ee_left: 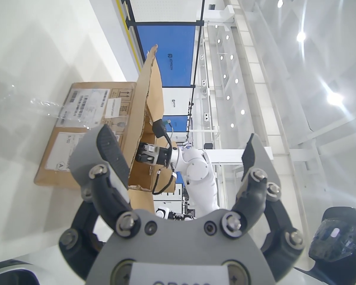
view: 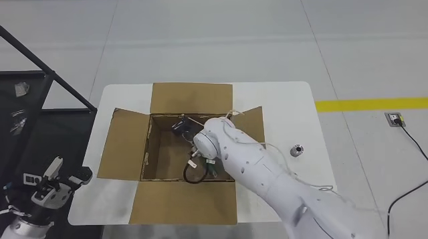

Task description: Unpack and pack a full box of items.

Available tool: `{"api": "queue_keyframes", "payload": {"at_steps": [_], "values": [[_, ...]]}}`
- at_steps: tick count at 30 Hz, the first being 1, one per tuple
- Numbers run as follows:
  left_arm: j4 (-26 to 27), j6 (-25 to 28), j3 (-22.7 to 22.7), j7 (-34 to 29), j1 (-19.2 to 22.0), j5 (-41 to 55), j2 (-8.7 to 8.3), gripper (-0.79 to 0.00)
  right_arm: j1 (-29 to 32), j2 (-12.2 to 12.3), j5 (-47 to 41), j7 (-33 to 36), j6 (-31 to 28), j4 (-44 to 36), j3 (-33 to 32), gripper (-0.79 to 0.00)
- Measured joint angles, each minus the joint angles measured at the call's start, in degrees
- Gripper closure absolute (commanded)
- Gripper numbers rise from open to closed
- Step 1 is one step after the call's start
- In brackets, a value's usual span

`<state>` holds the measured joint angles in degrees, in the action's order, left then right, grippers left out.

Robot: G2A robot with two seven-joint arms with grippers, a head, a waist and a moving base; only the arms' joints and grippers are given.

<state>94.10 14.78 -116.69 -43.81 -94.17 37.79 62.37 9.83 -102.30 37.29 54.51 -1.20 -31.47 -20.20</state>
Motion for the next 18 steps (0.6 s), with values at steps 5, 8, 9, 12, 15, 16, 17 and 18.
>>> {"api": "queue_keyframes", "payload": {"at_steps": [5, 8, 9, 12, 15, 16, 17, 18], "values": [[-0.34, -0.11, 0.24, -0.29, 0.32, -0.40, -0.02, -0.785, -0.43, -3.89, 0.04, -2.38, -0.53, 8.18, 0.94, 0.000], [-0.77, -0.10, 0.21, -0.52, 0.40, -0.37, -0.03, -0.785, -0.64, -5.70, 0.26, -2.41, -1.09, 11.35, 1.28, -0.299], [-0.90, -0.10, 0.17, -0.60, 0.43, -0.30, -0.03, -0.785, -0.71, -6.18, 0.35, -2.35, -1.17, 12.08, 1.34, -0.342], [-1.09, -0.18, 0.10, -0.67, 0.54, -0.22, -0.04, -0.785, -1.06, -7.53, 0.42, -2.20, -1.81, 14.12, 1.35, -0.382], [-1.08, -0.34, 0.18, -0.80, 0.71, -0.18, -0.05, -0.785, -1.66, -8.53, 0.27, -2.21, -2.61, 15.68, 1.06, -0.425], [-1.05, -0.42, 0.22, -0.81, 0.81, -0.26, -0.06, -0.785, -1.97, -8.82, -0.08, -2.28, -3.30, 16.12, 0.78, -0.443], [-1.03, -0.47, 0.24, -0.82, 0.89, -0.34, -0.07, -0.785, -2.28, -9.00, -0.43, -2.33, -3.91, 16.41, 0.51, -0.499], [-1.03, -0.52, 0.27, -0.82, 0.96, -0.41, -0.08, -0.785, -2.61, -9.14, -0.94, -2.30, -4.66, 16.63, 0.16, -0.606]]}}
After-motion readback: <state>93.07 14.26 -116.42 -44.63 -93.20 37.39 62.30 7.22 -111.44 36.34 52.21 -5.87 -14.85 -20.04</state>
